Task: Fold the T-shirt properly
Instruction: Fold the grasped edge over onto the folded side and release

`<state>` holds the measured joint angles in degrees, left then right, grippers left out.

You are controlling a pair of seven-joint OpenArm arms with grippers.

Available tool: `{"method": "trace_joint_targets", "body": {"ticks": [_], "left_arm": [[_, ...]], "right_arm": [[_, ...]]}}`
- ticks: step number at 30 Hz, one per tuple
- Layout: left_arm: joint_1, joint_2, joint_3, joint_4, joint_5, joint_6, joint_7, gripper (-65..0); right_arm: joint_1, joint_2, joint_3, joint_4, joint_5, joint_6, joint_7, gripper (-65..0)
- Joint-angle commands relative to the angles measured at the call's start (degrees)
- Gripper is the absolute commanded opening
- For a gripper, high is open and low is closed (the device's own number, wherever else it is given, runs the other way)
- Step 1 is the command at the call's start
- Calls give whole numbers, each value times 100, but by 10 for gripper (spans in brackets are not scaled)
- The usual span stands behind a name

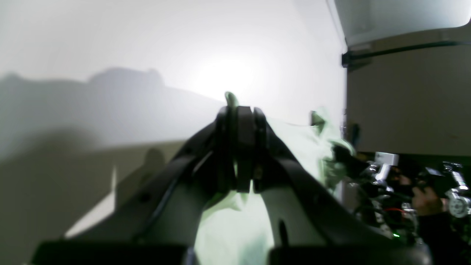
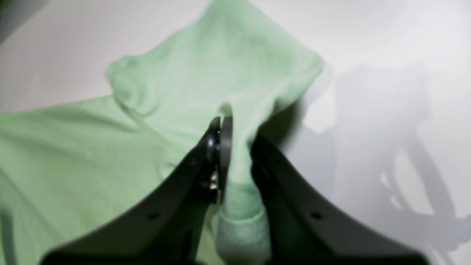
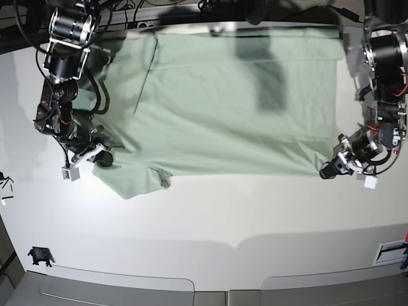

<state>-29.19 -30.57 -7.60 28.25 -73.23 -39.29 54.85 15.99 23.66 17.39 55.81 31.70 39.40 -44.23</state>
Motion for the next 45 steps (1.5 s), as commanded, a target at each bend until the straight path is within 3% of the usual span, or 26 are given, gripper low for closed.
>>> {"method": "trace_joint_targets", "body": {"ticks": [1, 9, 14, 18, 29, 40, 41, 43, 45], "left_arm": [[-131, -136, -24, 76, -295, -71, 52, -650], [114, -282, -24, 190, -992, -71, 758, -650], [584, -382, -24, 761, -1177, -71, 1307, -650], [1102, -595, -31, 1475, -1177, -71, 1751, -650], [2371, -850, -31, 2691, -1177, -71, 1845, -650], [2546, -848, -33, 2691, -1177, -71, 1714, -650], [2540, -848, -33, 2691, -1177, -71, 1714, -625], [2535, -852, -63, 2693, -1177, -71, 1714, -510], [2535, -852, -260, 2693, -1177, -71, 1716, -468]], "right_arm": [[24, 109, 26, 278, 203, 60, 39, -650], [-1193, 107, 162, 2144, 323, 60, -352, -650], [-1836, 107, 809, 2796, 356, 60, -492, -650], [-2135, 109, 1539, 2868, 951, 60, -859, -650], [-2824, 105, 2903, 2872, 2979, 60, -2476, -650], [-3250, -9, 3018, 2872, 3003, 60, -2520, -650], [-3250, -17, 3018, 2872, 3005, 60, -2516, -650], [-3250, -17, 3018, 2872, 3008, 60, -2507, -523], [-3250, -13, 3032, 2874, 3053, 60, -2448, -427]]}}
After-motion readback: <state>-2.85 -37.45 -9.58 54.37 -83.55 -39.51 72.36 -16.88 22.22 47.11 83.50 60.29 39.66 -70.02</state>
